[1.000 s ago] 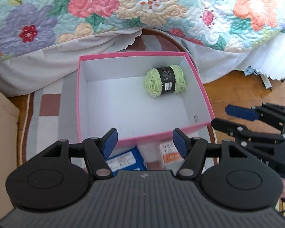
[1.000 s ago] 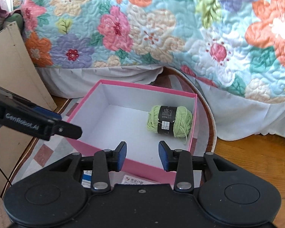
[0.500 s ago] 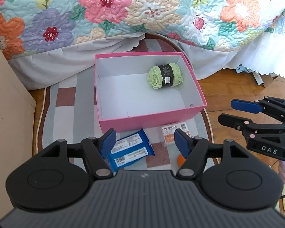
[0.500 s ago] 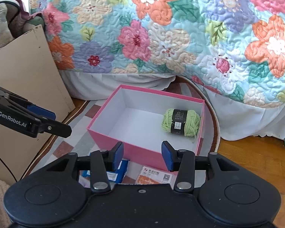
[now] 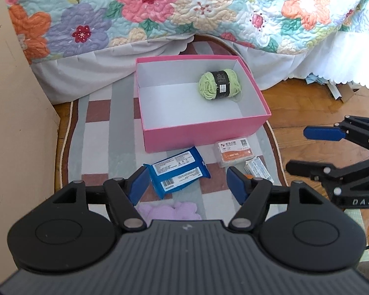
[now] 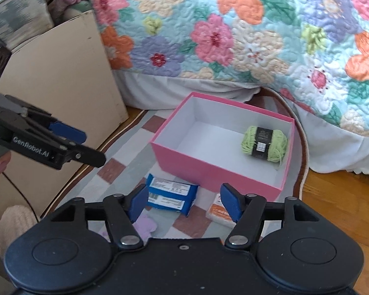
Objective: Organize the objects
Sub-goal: 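Move the left tool back toward the purple plush toy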
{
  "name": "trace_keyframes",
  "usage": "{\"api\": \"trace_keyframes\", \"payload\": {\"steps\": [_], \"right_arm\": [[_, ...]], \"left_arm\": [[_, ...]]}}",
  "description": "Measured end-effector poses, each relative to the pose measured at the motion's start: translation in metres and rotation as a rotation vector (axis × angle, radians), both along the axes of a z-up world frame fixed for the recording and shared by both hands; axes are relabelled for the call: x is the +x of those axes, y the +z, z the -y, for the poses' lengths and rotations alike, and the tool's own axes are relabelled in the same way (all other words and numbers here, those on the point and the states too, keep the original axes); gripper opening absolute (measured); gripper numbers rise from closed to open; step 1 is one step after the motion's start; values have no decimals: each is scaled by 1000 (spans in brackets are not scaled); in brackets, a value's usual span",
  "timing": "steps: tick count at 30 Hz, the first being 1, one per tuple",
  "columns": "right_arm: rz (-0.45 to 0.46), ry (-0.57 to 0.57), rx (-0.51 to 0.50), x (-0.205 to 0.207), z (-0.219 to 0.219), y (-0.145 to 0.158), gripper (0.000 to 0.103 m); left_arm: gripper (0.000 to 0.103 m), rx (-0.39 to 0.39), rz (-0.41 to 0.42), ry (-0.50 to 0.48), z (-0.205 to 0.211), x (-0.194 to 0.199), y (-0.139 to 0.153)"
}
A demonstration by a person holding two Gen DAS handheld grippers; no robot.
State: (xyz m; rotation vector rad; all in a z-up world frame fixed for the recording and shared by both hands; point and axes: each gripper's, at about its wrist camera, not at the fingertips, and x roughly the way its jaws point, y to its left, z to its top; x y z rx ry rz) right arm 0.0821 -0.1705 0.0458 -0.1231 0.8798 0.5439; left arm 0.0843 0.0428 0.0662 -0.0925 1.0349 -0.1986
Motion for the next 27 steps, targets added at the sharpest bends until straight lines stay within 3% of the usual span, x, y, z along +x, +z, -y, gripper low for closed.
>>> {"api": "trace_keyframes", "payload": {"steps": [4, 10, 19, 22, 27], "right_arm": [[-11, 63, -5, -9, -9, -2, 79], [-12, 155, -49, -22, -28, -15, 91], [-24, 274, -80, -35, -52, -47, 93], [-19, 286, -48, -35, -56, -61, 93], [-40, 256, 27, -27, -59, -90, 93]], "left_arm": [[76, 13, 38, -17, -2, -13, -4], [78, 16, 0, -12, -10, -23, -28], [90, 34, -56, -15, -18, -27, -67], [92, 21, -64, 1, -23, -24, -76], [93, 63, -55, 1, -24, -17, -95]]}}
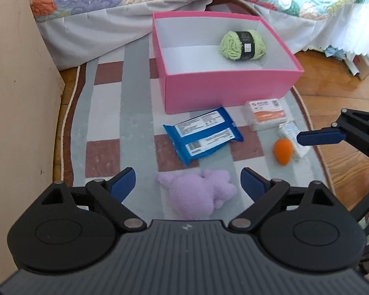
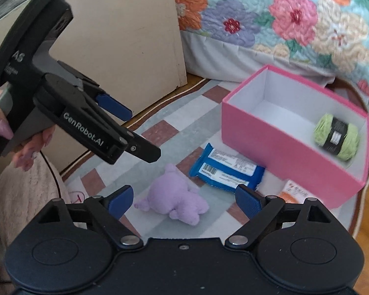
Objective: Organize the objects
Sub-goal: 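Move the left tool back toward the purple plush toy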
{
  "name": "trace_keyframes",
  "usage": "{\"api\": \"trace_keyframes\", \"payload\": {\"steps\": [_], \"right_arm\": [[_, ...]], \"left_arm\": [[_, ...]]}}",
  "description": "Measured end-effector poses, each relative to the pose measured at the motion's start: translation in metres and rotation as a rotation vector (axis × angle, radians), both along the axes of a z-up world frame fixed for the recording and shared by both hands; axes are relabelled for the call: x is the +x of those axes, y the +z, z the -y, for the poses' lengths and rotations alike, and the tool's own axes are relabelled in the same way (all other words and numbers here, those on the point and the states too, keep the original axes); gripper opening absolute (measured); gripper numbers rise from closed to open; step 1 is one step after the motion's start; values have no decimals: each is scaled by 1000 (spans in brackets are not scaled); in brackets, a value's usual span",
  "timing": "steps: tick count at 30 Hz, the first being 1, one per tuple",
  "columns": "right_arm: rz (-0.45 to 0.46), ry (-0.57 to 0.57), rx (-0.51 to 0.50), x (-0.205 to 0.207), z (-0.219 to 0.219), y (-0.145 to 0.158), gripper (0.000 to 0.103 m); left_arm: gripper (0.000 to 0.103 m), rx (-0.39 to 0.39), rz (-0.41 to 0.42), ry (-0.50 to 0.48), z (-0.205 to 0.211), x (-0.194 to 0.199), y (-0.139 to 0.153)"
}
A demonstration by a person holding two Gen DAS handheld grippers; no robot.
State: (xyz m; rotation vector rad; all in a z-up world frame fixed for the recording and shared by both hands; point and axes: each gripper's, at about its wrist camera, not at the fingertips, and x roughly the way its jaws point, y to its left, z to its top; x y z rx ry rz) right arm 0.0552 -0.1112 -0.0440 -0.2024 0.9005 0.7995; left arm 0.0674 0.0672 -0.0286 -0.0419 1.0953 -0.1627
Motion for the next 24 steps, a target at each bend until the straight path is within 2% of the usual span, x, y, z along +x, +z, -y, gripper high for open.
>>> {"api": "trace_keyframes", "payload": {"steps": [4, 7, 10, 19, 24], "right_arm": [[-6, -27, 27, 2, -4, -19, 93], [14, -60, -18, 3, -11, -32, 93], [18, -58, -37, 5, -17, -45, 93], [-74, -16, -55, 7, -29, -69, 93], [-122, -39, -32, 8, -32, -82, 93]], "left_arm": [[93, 20, -36, 13, -2, 5, -18], [93, 28, -56, 21, -4, 6, -31], [93, 3, -75, 28, -7, 9, -42], [91, -115, -146, 78, -18, 15, -75], [89, -135, -182, 103, -20, 15, -93]]}}
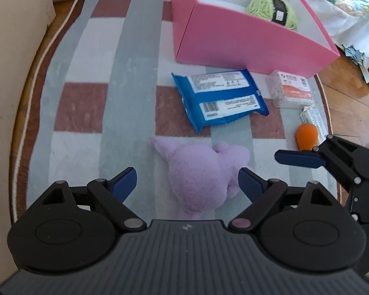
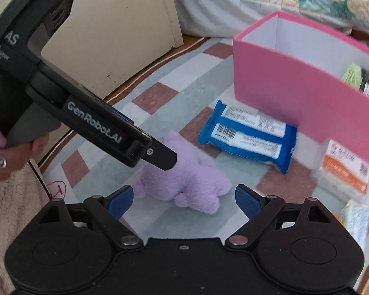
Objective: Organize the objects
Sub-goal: 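Move the left tool back toward the purple plush toy, then close the left tool on the purple plush toy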
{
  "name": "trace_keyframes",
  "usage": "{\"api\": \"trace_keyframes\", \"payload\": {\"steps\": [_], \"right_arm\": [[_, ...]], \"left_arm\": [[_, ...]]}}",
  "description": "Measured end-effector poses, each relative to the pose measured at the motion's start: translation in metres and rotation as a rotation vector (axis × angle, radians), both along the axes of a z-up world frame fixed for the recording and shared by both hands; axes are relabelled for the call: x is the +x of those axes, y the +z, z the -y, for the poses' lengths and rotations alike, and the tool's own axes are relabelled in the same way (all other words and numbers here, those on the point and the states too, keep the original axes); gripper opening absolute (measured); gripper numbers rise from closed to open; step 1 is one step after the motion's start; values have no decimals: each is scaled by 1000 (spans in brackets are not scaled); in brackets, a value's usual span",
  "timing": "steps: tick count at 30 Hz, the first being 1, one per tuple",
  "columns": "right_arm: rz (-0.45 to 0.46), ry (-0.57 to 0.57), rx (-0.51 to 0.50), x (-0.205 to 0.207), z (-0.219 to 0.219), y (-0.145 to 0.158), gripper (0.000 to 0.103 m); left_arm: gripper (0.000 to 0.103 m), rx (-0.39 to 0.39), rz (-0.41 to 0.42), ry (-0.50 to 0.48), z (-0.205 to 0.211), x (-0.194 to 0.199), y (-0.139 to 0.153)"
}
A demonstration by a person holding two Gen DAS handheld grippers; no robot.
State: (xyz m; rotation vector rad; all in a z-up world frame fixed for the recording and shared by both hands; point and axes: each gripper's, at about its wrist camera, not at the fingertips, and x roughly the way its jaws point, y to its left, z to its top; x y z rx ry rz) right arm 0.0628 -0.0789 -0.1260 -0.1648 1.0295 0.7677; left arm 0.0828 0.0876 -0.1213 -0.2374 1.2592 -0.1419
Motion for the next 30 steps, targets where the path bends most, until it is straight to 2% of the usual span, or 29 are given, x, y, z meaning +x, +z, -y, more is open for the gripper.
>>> {"api": "trace_keyframes", "payload": {"steps": [2, 7, 11, 14, 21, 24, 30], "right_arm": [[-21, -16, 20, 2, 0, -6, 93], [-81, -76, 58, 8, 2, -22, 92], [-117, -104, 88, 12, 4, -27, 92], [-140, -96, 100, 13, 1, -31, 93], [-126, -78, 61, 13, -12, -43, 94], [-98, -79, 48, 11, -16, -44, 94], [-53, -72, 7, 10, -19, -44, 89]], "left_arm": [[85, -3, -6, 12, -1, 0, -5], [62, -42, -32, 52, -7, 2, -16], [53, -81, -39, 73, -11, 2, -21], [40, -122, -33, 83, -12, 2, -21], [39, -163, -40, 130, -15, -1, -27], [39, -153, -41, 130, -14, -2, -28], [47, -171, -73, 154, -17, -2, -36]]}}
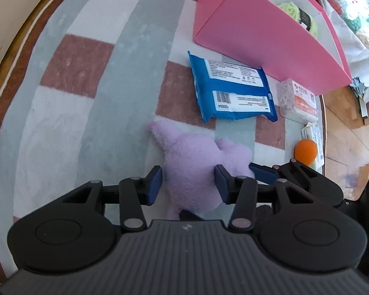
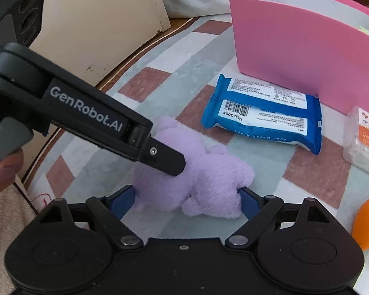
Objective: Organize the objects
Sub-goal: 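Close the left tool on the purple plush toy, then lift the purple plush toy with the left tool and carry it into the pink box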
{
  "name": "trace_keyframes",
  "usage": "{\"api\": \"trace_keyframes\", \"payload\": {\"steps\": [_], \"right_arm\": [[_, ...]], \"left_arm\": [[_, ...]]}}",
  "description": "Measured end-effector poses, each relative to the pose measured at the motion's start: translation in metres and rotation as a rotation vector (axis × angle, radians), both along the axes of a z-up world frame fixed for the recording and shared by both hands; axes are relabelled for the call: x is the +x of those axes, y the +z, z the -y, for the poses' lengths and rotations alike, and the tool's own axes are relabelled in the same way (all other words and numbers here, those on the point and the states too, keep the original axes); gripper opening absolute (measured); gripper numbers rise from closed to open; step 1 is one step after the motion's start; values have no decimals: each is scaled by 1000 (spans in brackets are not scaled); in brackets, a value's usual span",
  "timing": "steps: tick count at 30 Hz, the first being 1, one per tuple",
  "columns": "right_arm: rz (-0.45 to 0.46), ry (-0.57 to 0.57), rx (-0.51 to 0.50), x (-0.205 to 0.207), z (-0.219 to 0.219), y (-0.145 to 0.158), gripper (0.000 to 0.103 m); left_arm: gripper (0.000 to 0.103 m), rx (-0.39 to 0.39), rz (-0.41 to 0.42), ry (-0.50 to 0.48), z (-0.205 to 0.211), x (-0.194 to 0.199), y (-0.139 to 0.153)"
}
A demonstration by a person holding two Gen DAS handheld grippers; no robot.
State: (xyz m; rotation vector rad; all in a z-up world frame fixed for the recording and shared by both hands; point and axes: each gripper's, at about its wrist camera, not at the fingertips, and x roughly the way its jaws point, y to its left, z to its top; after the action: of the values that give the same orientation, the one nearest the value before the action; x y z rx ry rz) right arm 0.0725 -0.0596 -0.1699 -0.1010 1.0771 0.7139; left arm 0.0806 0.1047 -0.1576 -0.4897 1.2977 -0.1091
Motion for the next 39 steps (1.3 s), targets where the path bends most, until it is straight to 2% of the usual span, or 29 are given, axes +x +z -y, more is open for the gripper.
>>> {"api": "trace_keyframes", "payload": {"steps": [7, 19, 29, 39], "right_arm": [[15, -1, -14, 0, -1, 1, 85], [96, 76, -39, -10, 3, 17, 85], [169, 82, -26, -11, 20, 40, 86], [216, 54, -30, -11, 36, 64, 78]], "left_arm": [[38, 7, 32, 6, 6, -4, 5], [38, -6, 108, -3, 12, -12, 21], [38, -30, 219, -30, 21, -17, 45], [38, -44, 298, -57, 30, -22, 69]]}}
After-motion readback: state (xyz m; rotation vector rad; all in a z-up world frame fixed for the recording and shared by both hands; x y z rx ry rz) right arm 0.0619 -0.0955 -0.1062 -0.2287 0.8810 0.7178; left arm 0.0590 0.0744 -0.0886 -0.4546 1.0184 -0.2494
